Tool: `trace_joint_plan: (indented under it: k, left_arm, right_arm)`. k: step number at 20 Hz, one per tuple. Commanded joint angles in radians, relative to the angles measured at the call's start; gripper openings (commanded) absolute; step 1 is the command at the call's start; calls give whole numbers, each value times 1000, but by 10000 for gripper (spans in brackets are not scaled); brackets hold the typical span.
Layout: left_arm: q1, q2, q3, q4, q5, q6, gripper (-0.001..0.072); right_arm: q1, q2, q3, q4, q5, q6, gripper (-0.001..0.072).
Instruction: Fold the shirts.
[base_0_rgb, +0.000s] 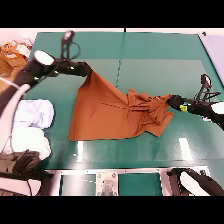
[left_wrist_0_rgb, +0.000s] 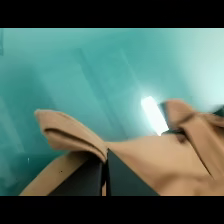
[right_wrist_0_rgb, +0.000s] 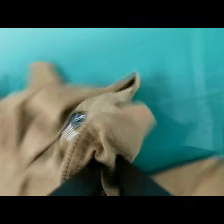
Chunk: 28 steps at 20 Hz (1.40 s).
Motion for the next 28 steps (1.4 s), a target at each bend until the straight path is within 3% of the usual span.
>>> trace_joint_plan:
  k: [1, 2, 4, 6, 7, 9, 14, 16, 19, 22, 23, 24, 25, 26, 28]
  left_arm:
    - [11, -116, 62, -59, 58, -27, 403]
    - [37, -114, 101, -53, -3, -29, 661]
    - [109, -114, 206, -5, -247, -86, 646]
    - [182, -114, 294, 35, -500, -169, 643]
    - [215, -114, 317, 37, -596, -196, 605]
    - [260, -114, 327, 34, -718, -205, 30]
    - [270, -66, 262, 47, -816, -259, 20]
    - [270, 55, 85, 84, -754, -257, 19]
    - [289, 296, -249, 187, -640, -261, 20]
    - [364, 491, -489, 197, -568, -299, 22]
    - [386, 536, -544, 201, -558, -316, 56]
    - [398, 563, -588, 203, -561, -321, 436]
    - [398, 571, -621, 225, -563, -362, 626]
    - [397, 568, -650, 241, -571, -385, 625]
    - [394, 568, -735, 237, -537, -391, 625]
  right_arm:
    - [-123, -187, 116, 2, -63, -16, 199]
    - [-169, -210, 176, 2, -7, -16, 257]
    - [-258, -218, 270, 2, 156, -16, 370]
    - [-323, -200, 290, 0, 319, -18, 370]
    - [-335, -192, 278, -2, 381, -45, 370]
    - [-329, -177, 212, -1, 439, -61, 369]
    - [-322, -173, -26, 7, 447, -46, 372]
    - [-322, -173, -93, 21, 438, -46, 427]
    - [-311, -180, -146, 77, 375, -50, 426]
    - [-274, -229, -142, 107, 283, -50, 424]
    - [-266, -255, -133, 127, 270, -51, 377]
    - [-264, -279, -121, 148, 269, -73, 229]
    - [-264, -291, -110, 165, 269, -99, 111]
    - [-264, -293, -98, 164, 269, -103, 14]
    - [-264, -292, -69, 164, 270, -118, 15]
